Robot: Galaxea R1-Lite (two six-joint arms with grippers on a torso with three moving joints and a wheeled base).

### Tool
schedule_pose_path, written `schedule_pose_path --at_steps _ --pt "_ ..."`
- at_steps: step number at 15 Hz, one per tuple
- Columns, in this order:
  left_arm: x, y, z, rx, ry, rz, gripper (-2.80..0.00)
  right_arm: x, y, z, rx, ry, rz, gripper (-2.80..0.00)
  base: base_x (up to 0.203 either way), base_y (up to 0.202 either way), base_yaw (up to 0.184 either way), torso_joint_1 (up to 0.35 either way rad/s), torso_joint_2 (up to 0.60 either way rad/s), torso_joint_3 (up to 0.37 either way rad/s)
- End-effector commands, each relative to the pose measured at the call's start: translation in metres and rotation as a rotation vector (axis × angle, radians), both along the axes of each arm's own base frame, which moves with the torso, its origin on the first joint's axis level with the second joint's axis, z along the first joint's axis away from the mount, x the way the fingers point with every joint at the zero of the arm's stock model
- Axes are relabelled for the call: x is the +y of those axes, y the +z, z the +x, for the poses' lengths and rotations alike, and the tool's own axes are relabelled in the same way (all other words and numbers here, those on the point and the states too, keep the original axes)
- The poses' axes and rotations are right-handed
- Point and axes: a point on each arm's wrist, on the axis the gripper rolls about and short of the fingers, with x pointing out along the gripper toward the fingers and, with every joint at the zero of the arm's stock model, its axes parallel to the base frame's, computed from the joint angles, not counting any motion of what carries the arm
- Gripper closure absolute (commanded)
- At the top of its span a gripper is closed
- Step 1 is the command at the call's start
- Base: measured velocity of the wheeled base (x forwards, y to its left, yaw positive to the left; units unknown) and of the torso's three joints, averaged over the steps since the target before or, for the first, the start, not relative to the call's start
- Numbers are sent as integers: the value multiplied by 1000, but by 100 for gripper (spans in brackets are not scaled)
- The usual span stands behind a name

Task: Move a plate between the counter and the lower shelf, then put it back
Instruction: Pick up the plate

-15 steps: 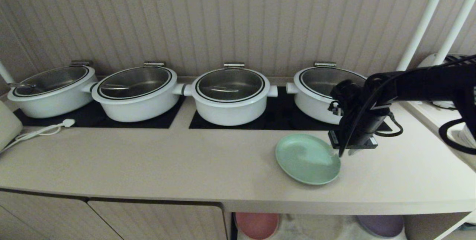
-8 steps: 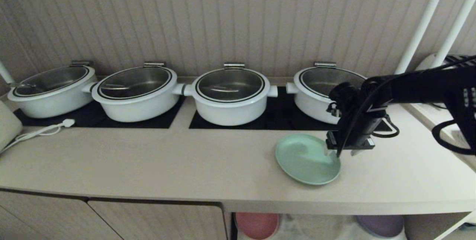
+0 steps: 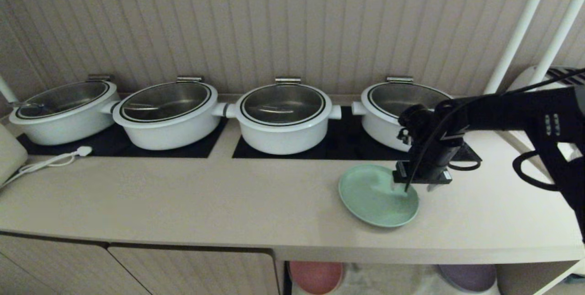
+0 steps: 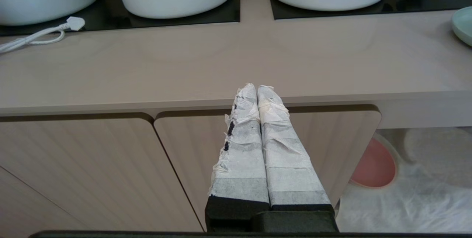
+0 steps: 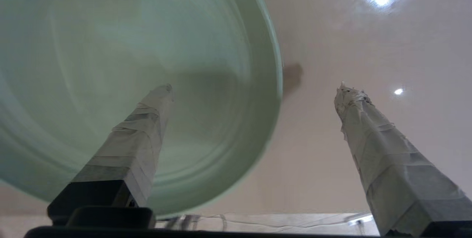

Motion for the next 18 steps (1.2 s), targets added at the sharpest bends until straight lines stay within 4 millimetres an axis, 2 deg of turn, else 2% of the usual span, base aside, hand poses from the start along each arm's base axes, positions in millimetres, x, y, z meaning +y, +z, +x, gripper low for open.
schedule_pose_path --at_steps 1,6,18 --pt "0 0 0 -1 0 0 0 2 -8 3 7 -20 5 -280 0 0 0 0 0 0" --pt "0 0 0 -1 0 0 0 5 -19 9 -3 -26 13 -280 0 0 0 0 0 0" --pt "0 0 0 -1 0 0 0 7 -21 10 -15 -37 20 -280 0 0 0 0 0 0"
